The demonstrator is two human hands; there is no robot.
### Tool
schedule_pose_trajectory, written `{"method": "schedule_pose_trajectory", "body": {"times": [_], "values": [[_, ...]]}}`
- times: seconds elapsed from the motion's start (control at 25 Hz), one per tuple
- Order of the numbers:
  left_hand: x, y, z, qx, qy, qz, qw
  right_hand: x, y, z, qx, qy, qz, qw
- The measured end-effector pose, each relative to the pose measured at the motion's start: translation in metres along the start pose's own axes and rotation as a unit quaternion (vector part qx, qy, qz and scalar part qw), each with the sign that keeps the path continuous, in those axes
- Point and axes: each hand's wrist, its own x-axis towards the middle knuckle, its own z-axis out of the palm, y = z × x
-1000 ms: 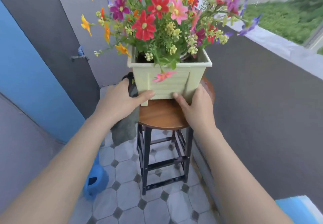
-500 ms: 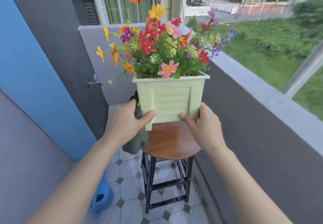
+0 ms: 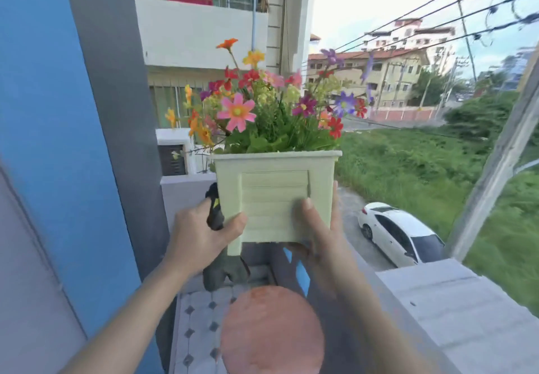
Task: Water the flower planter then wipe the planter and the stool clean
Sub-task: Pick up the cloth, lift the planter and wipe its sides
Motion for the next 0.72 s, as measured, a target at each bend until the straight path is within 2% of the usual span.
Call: {"method": "schedule_pose_trajectory", "body": {"times": [0.12, 0.24, 0.4, 0.44, 0.48, 0.56, 0.64, 0.68, 0.72], "values": [[0.024, 0.035, -0.030, 0.011, -0.007, 0.041, 0.999, 0.001, -0.047, 0.021, 0.003, -0.026, 0.005, 1.000], [0.035, 0.054, -0.049, 0.032, -0.032, 0.051, 0.998, -0.004, -0.061, 0.035, 0.015, 0.034, -0.048, 0.998], [0.039, 0.074, -0.067, 0.037, -0.042, -0.041, 0.998, -0.009, -0.071, 0.045, 0.048, 0.073, -0.097, 0.991], [0.039, 0.074, -0.074, -0.010, -0.025, -0.101, 0.995, -0.010, -0.075, 0.045, 0.056, 0.074, -0.094, 0.991], [0.037, 0.071, -0.081, -0.104, -0.007, -0.173, 0.979, -0.011, -0.078, 0.043, 0.053, 0.076, -0.093, 0.991], [0.030, 0.073, -0.098, -0.315, 0.058, -0.264, 0.910, -0.014, -0.082, 0.040, 0.029, 0.081, -0.097, 0.992], [0.022, 0.083, -0.103, -0.415, 0.122, -0.252, 0.866, -0.017, -0.084, 0.040, 0.014, 0.085, -0.103, 0.991], [0.020, 0.091, -0.099, -0.428, 0.148, -0.223, 0.863, -0.016, -0.085, 0.040, 0.011, 0.085, -0.106, 0.991], [0.016, 0.103, -0.092, -0.403, 0.161, -0.188, 0.881, -0.016, -0.086, 0.042, 0.009, 0.080, -0.105, 0.991]]}}
